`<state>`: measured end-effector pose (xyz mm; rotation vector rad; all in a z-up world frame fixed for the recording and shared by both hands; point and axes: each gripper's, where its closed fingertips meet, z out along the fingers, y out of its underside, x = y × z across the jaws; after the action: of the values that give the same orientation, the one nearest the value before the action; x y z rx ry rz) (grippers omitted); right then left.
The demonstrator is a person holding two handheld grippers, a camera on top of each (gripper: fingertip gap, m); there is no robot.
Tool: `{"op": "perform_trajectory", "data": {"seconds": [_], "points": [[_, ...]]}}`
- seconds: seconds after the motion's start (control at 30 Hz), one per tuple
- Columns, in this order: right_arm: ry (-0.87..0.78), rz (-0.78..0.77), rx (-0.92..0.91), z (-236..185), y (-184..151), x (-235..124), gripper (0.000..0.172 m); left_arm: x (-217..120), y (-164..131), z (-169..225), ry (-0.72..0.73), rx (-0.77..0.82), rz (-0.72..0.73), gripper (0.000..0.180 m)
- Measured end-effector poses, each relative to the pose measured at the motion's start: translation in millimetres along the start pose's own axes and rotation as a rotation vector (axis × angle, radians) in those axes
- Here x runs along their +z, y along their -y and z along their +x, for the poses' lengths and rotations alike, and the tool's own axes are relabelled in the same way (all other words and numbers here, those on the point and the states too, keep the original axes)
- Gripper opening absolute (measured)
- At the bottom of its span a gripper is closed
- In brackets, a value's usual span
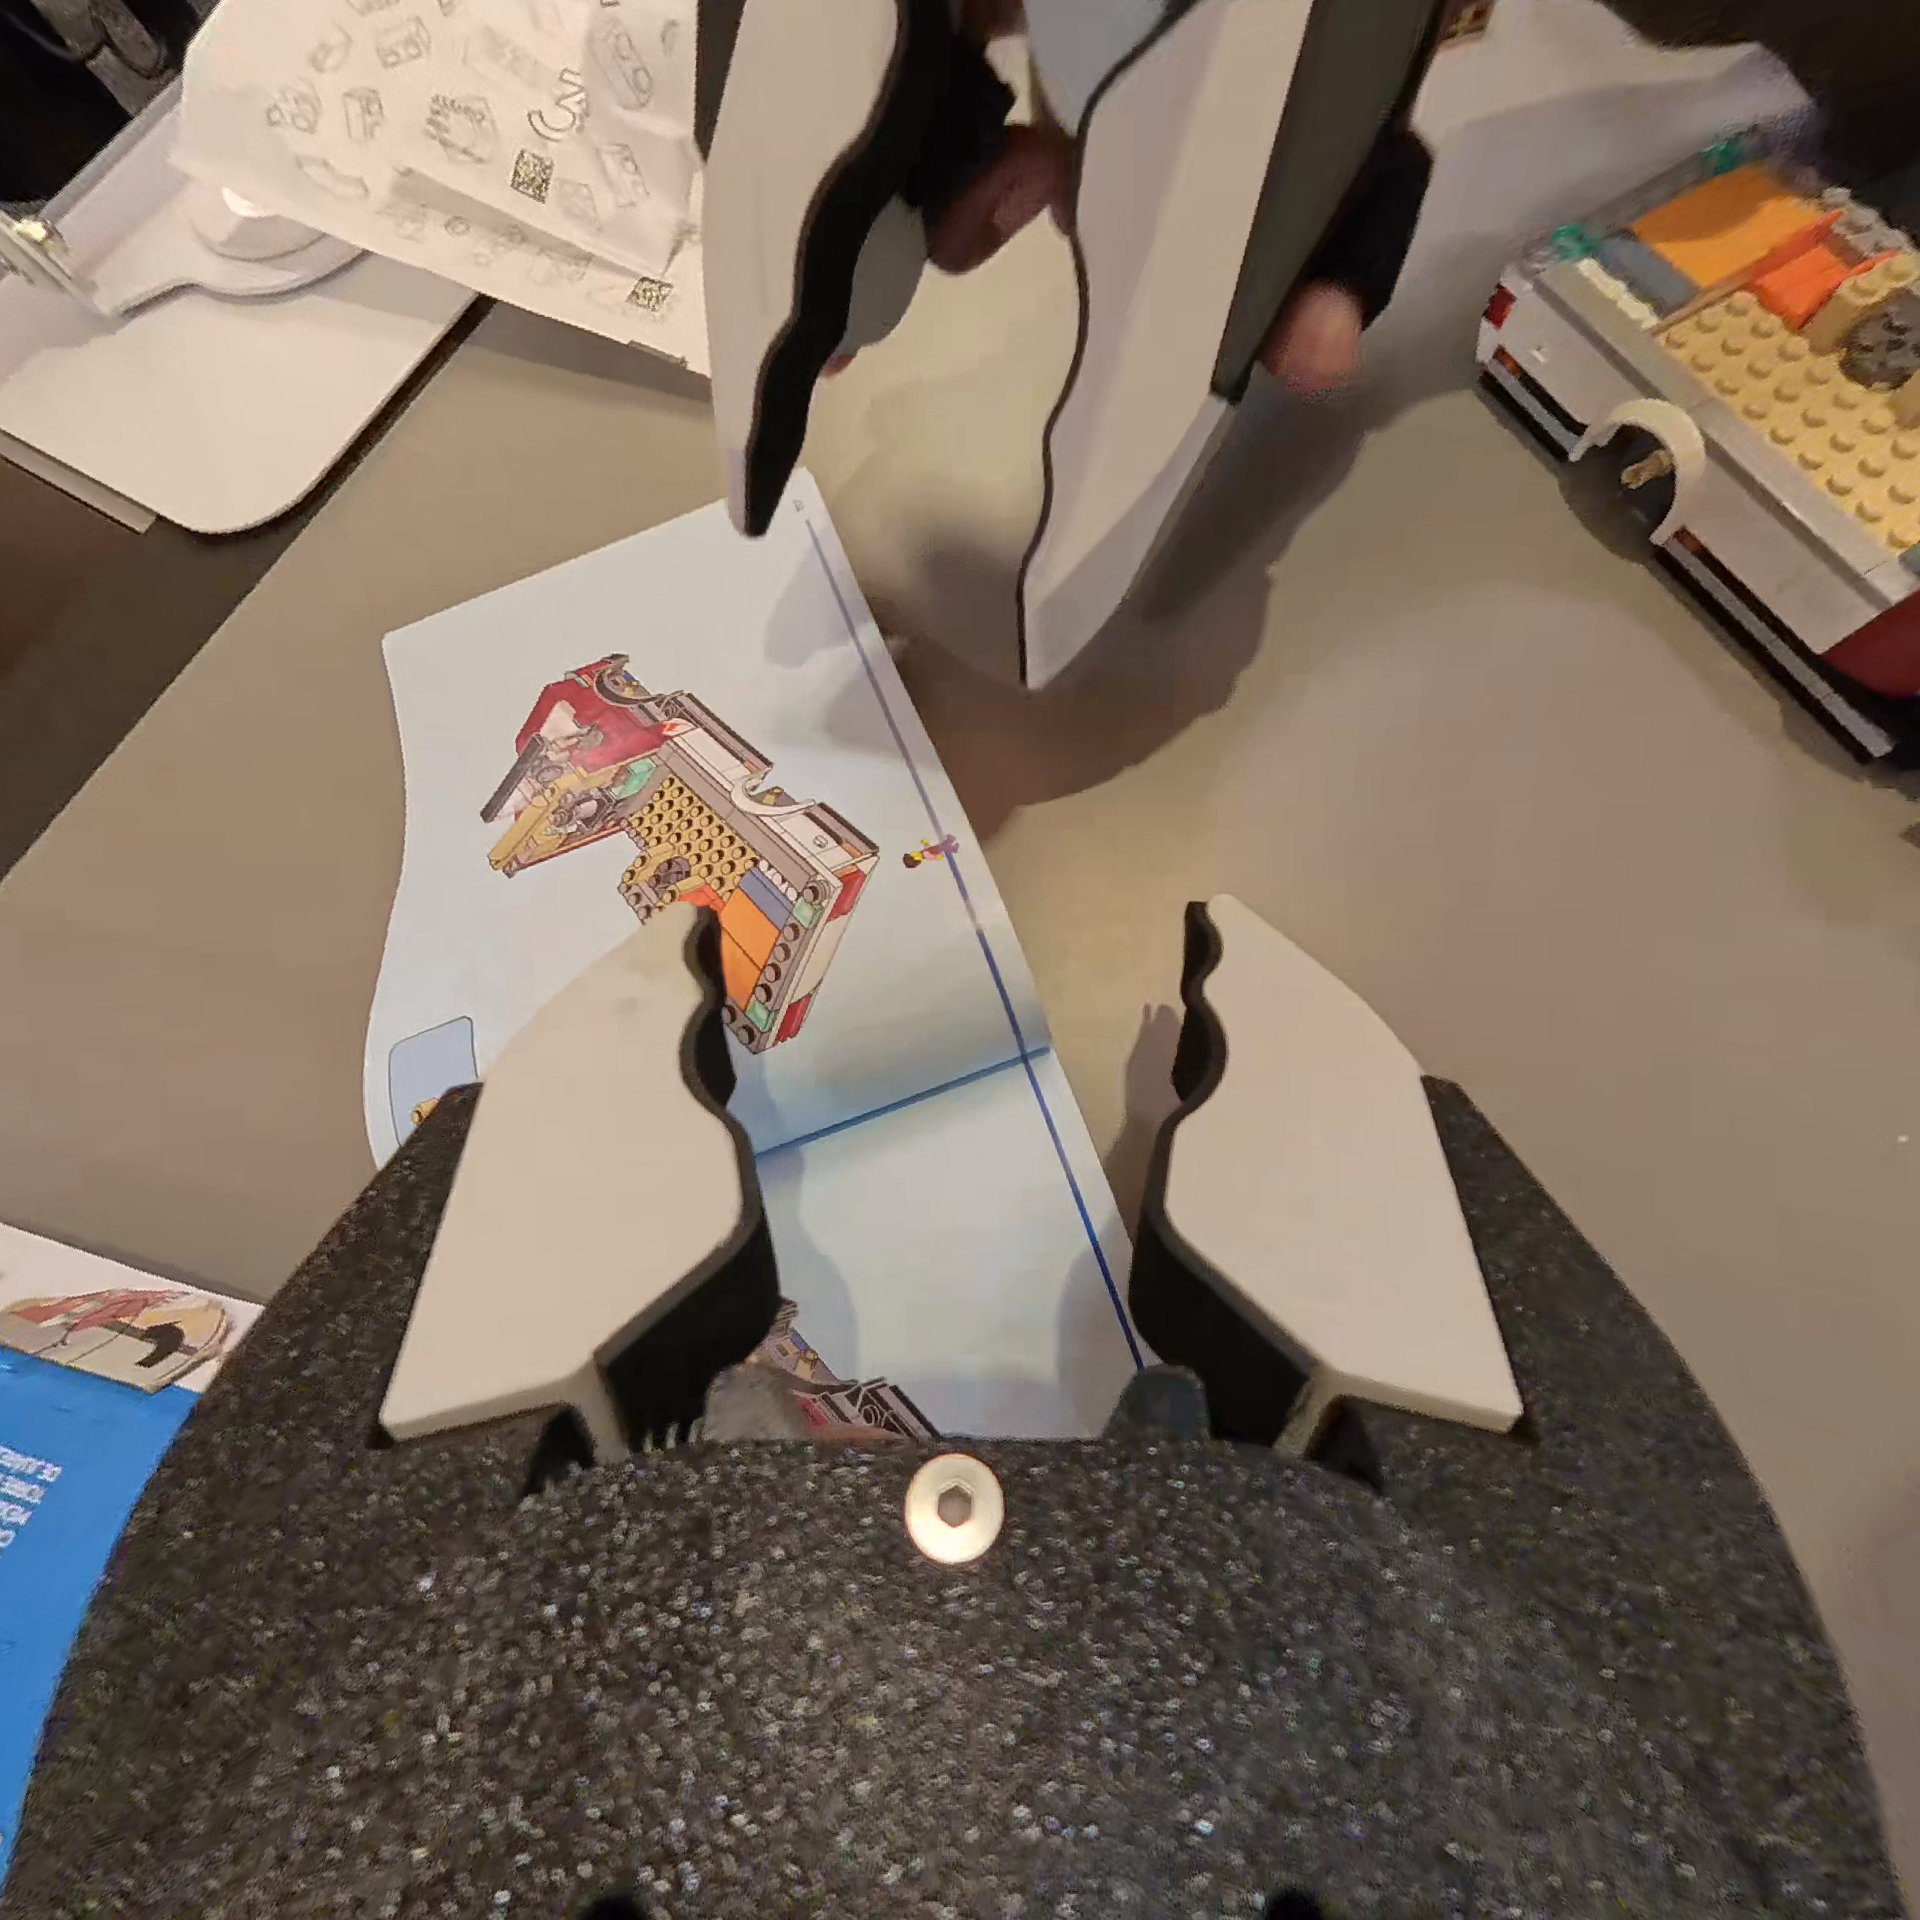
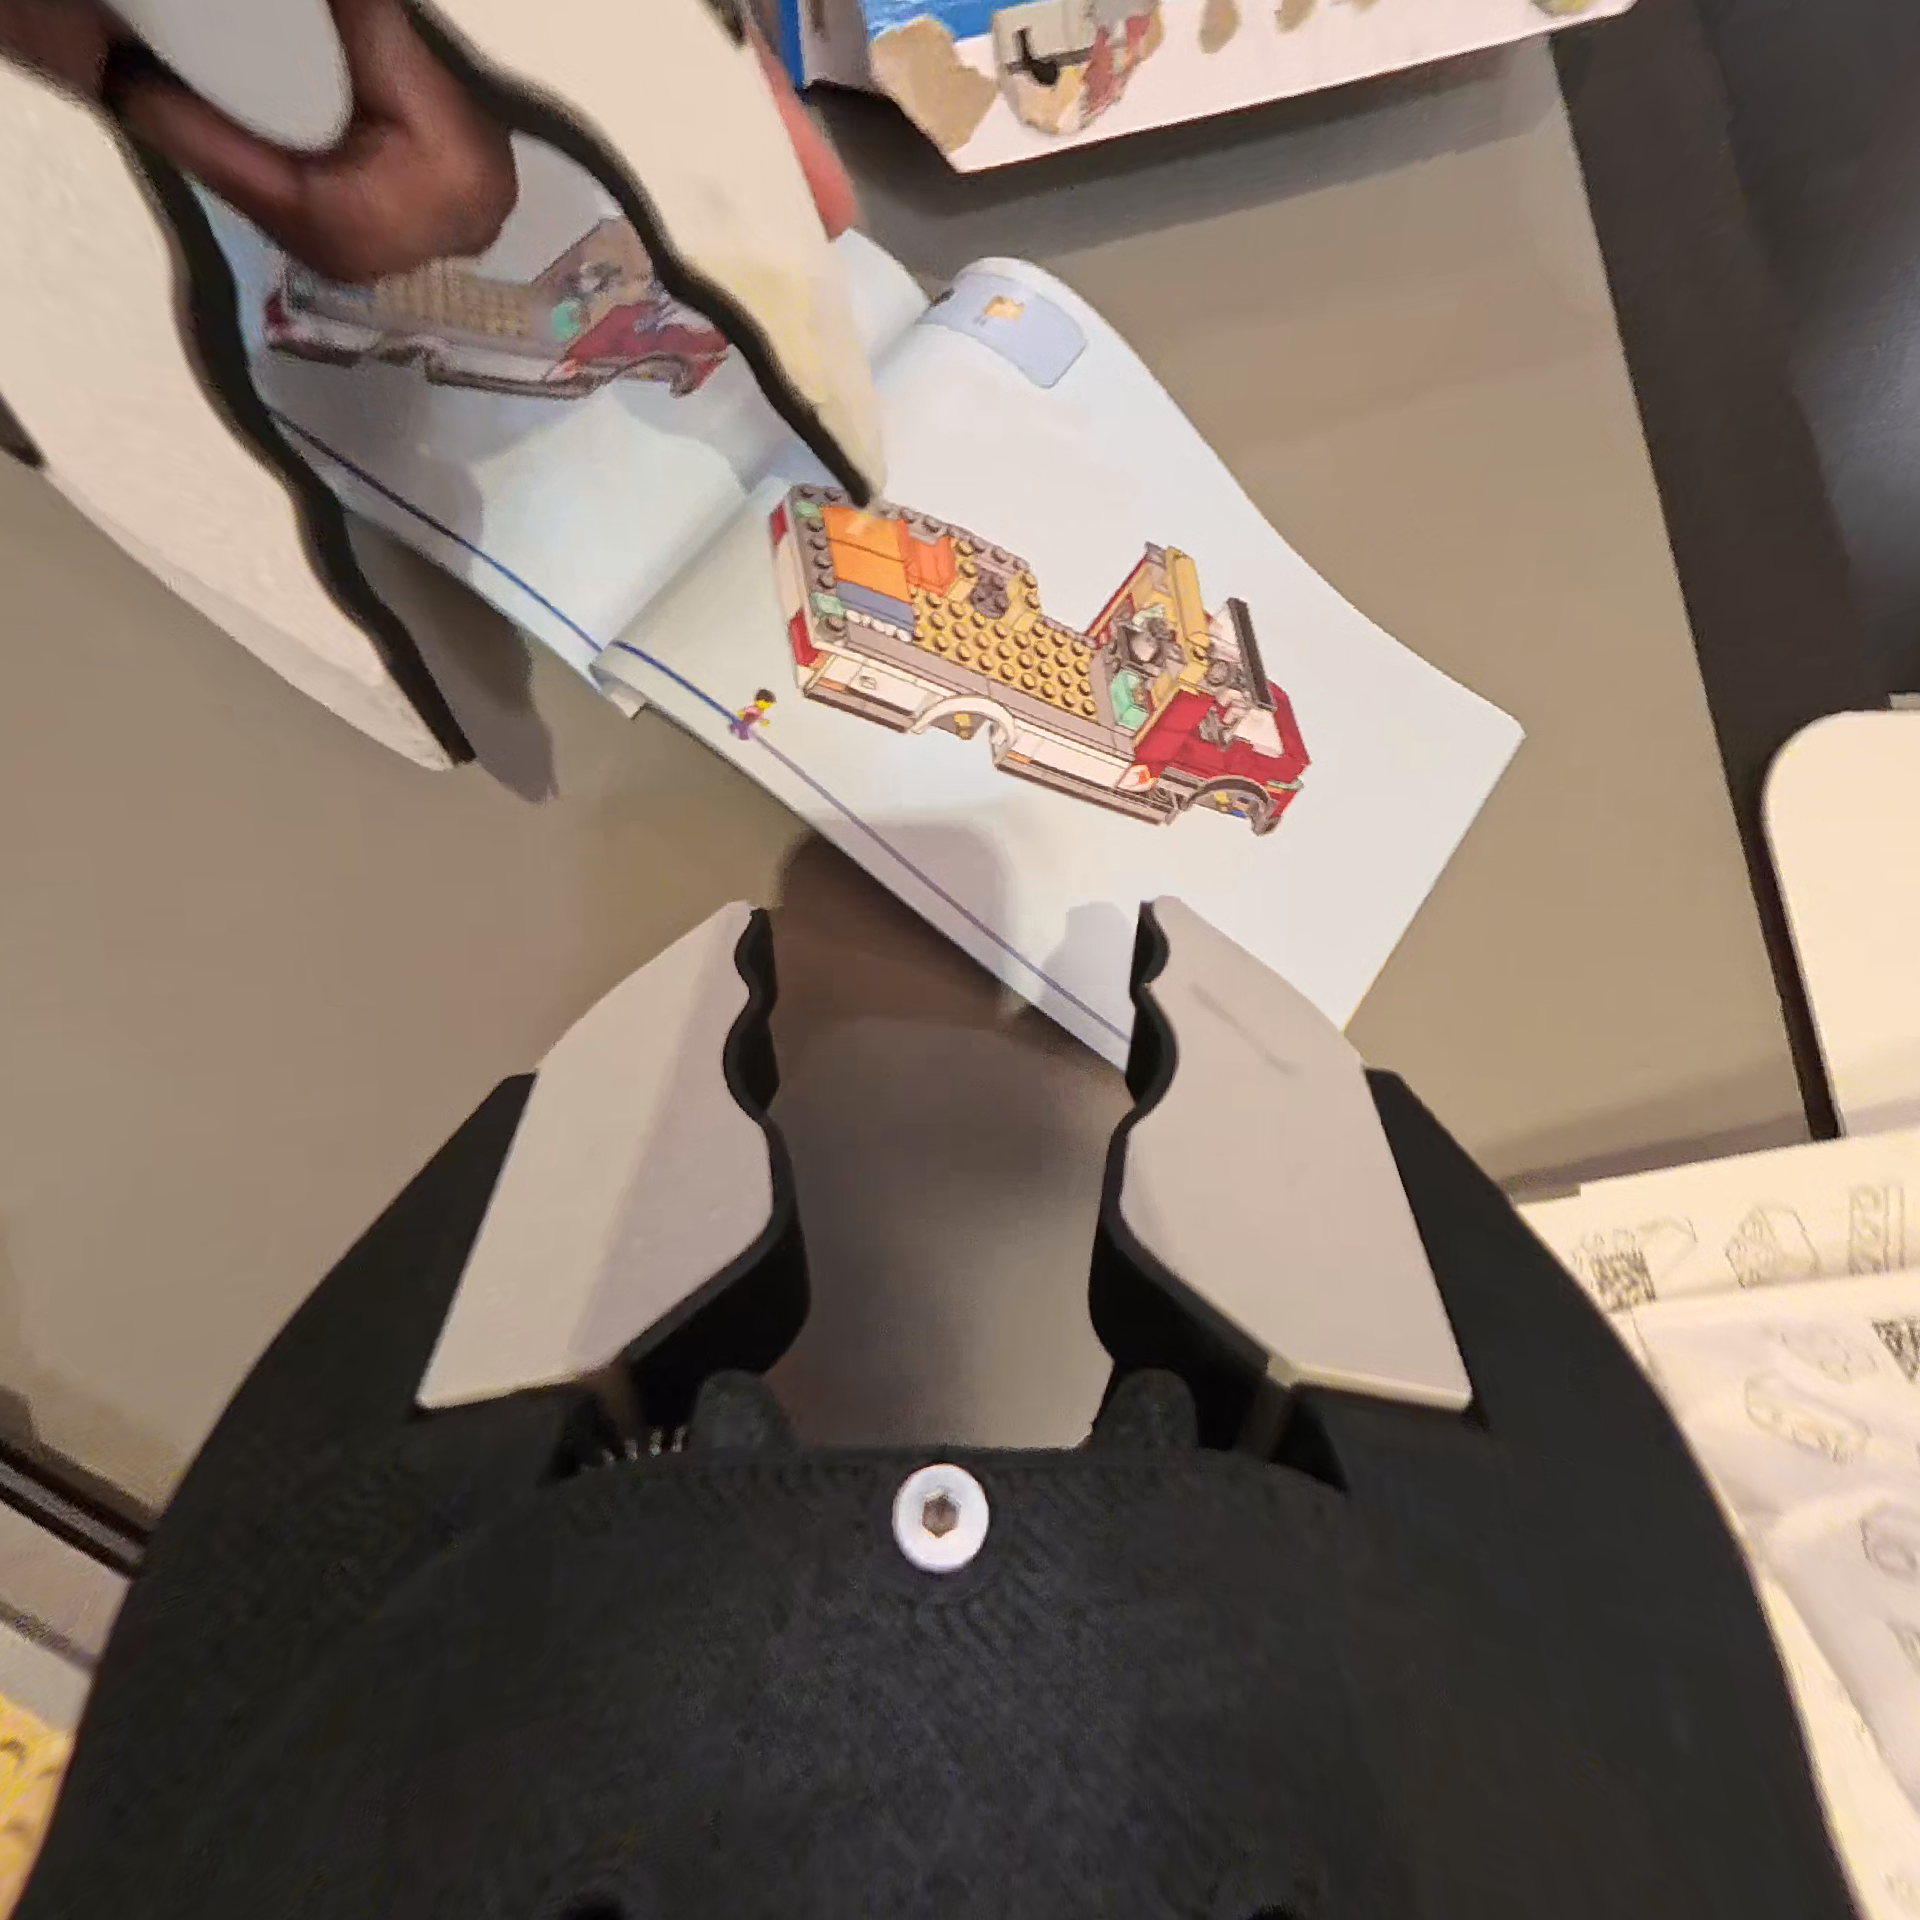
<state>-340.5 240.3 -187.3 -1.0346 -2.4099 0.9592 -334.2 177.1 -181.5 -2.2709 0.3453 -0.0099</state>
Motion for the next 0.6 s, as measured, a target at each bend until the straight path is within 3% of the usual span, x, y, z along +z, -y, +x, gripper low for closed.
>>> {"op": "perform_trajectory", "data": {"seconds": [0.23, 0.6], "points": [[-0.031, -0.057, -0.2, -7, 0, 18, 0.069, -28, 6, -9, -0.042, -0.047, 0.078, 0.07], [0.05, -0.117, -0.233, -34, -1, 32, 0.055, -37, 2, -20, -0.077, -0.155, 0.107, 0.065]]}}
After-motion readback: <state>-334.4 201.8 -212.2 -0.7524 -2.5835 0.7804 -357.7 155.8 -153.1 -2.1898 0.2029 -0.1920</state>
